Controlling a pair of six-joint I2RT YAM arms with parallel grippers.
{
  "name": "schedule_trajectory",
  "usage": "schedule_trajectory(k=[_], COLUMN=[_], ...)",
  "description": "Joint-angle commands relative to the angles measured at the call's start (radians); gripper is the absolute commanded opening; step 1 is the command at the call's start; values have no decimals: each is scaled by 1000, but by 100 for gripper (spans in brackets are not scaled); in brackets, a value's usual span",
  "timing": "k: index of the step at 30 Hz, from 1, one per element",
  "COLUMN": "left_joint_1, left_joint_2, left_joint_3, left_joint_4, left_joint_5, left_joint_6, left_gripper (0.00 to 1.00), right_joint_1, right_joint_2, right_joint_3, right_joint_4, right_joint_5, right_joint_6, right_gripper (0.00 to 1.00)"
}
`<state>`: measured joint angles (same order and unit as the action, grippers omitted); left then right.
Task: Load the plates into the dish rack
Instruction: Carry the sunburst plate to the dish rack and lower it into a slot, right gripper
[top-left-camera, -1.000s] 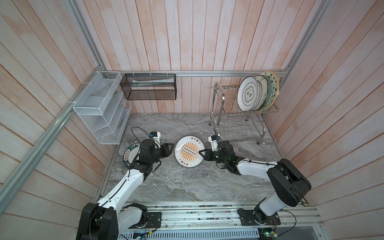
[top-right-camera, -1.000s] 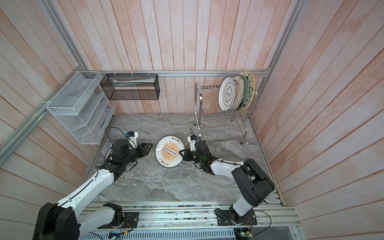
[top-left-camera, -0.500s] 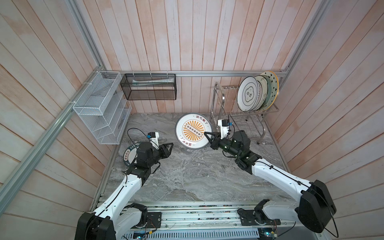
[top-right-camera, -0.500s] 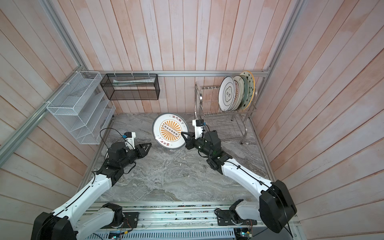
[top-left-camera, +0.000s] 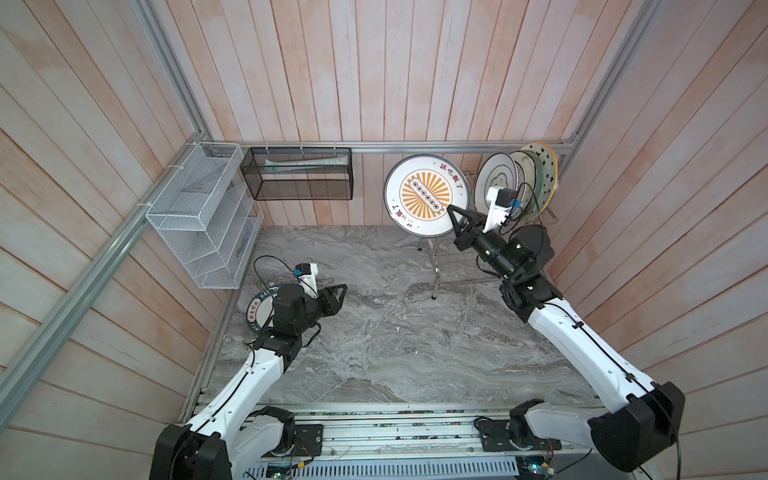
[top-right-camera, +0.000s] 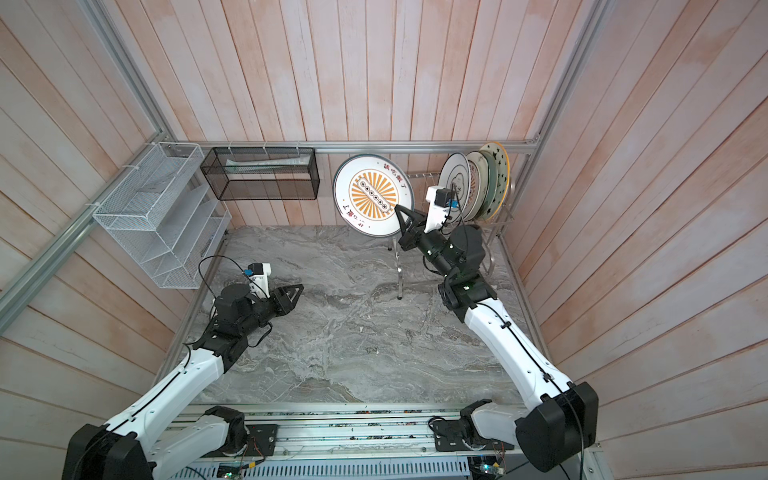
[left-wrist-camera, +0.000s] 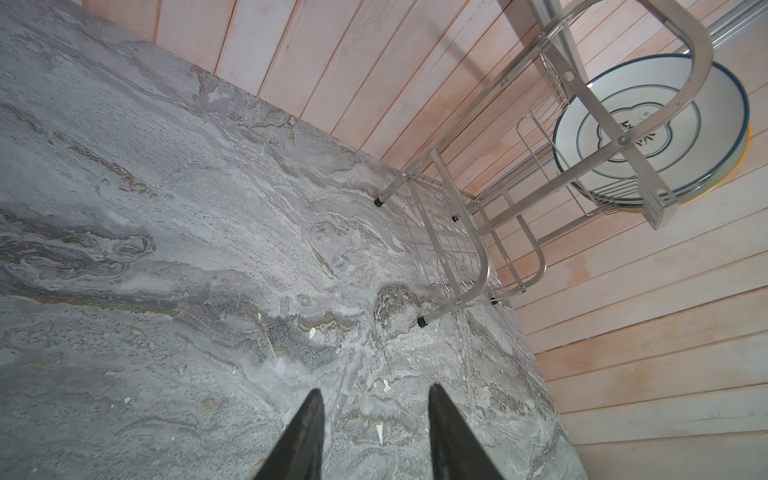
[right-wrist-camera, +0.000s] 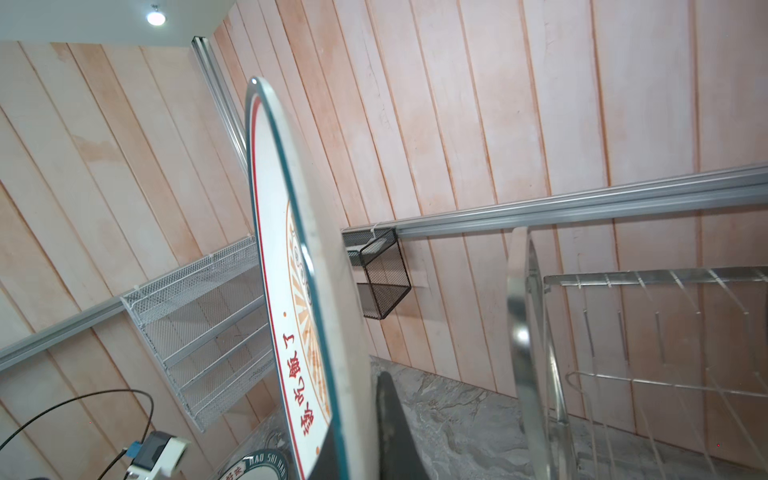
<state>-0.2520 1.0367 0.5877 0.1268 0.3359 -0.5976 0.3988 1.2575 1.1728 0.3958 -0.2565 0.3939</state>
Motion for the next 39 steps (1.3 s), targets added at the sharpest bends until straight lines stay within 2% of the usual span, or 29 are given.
schedule_trajectory(k=[1,9,17,30,39], left_joint_1=[-5,-5,-4,-5,-5], left_joint_2=[-20,-10,-29,-17,-10], left_joint_3=[-6,-5,-8,-11,-8], left_joint_4=[9,19,1,9,10], left_joint_5=[14,16,10,15,14], left_joint_6=[10,12,20,19,18], left_gripper=[43,42,43,43,42], right_joint_1=[-50,-181,-263,-279,-278], right_joint_2=[5,29,29,71,163], right_joint_3=[66,140,146,177,249], right_joint_4=[74,90,99,67,42], right_joint_5=[-7,18,62,223,236], right_joint_6=[0,3,-18,-129,-160], right_gripper=[0,0,0,0,0])
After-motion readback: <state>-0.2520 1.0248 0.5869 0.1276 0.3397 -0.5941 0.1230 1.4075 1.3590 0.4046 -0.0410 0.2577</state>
